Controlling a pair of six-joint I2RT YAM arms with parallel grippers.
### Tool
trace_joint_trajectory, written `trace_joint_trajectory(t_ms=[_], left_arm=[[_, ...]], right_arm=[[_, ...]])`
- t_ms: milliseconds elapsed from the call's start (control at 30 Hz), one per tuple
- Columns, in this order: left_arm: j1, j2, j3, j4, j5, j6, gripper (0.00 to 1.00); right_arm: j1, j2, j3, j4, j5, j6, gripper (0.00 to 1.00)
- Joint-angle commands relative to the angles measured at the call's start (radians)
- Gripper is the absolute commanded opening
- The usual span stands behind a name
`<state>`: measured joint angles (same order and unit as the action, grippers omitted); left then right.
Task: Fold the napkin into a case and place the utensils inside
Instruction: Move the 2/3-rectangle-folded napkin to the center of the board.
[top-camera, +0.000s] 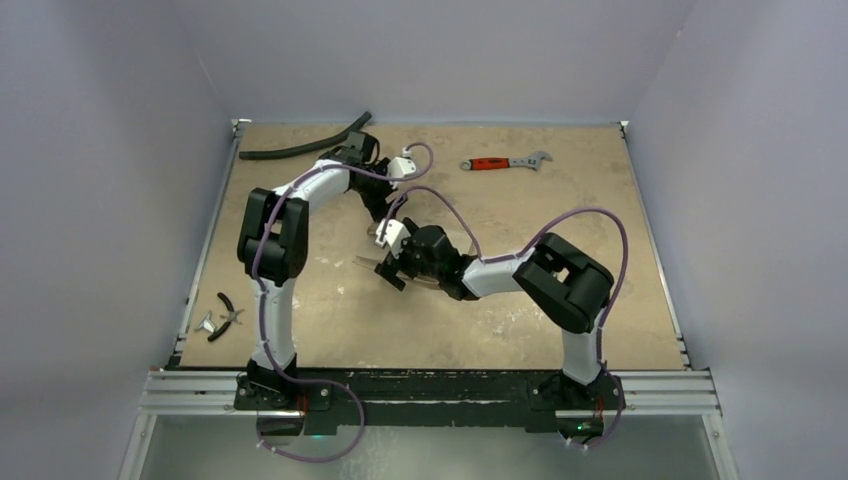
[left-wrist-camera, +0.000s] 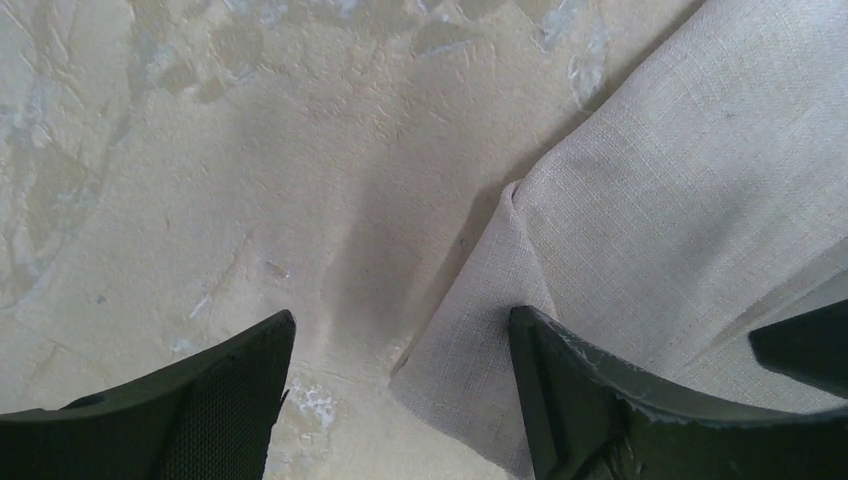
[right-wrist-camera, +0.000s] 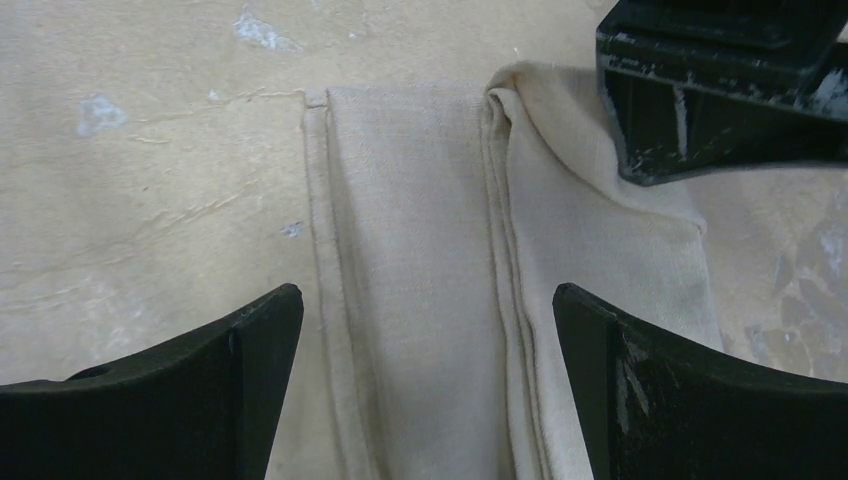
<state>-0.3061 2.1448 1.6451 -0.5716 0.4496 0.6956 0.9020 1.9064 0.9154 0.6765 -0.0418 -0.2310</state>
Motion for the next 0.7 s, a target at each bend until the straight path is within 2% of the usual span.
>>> trace_joint_trajectory(t_ms=[0,133,300,367,500,667], left_arm=[[0.002,-0.004,-0.043,0.047,-0.020,0.035,0.74],[0.003,-0.018,-0.100,0.048,-0.050,0.071,0.68],[0.011,-0.080,-0.193,0.060,-0.072,0.132,0.66],[0.022,-0.095,-0.197,0.035,-0.074,0.159,0.64],[0.052,-0.103,-0.170,-0.066,-0.068,0.216,0.55],[0.077,-0.135,-0.234,-0.062,-0.080,0.257,0.54]], right_arm=[[0.008,0.023,0.085,-0.016,-0.001,-0.093,0.99],[0.033,0.045,0.095,-0.009,0.005,-0.160,0.99],[0.042,0.058,0.097,-0.007,-0.074,-0.175,0.96],[0.045,0.064,0.089,0.011,-0.093,-0.173,0.94],[0.055,0.098,0.107,0.003,-0.096,-0.185,0.90],[0.092,0.119,0.088,0.024,-0.103,-0.239,0.89]])
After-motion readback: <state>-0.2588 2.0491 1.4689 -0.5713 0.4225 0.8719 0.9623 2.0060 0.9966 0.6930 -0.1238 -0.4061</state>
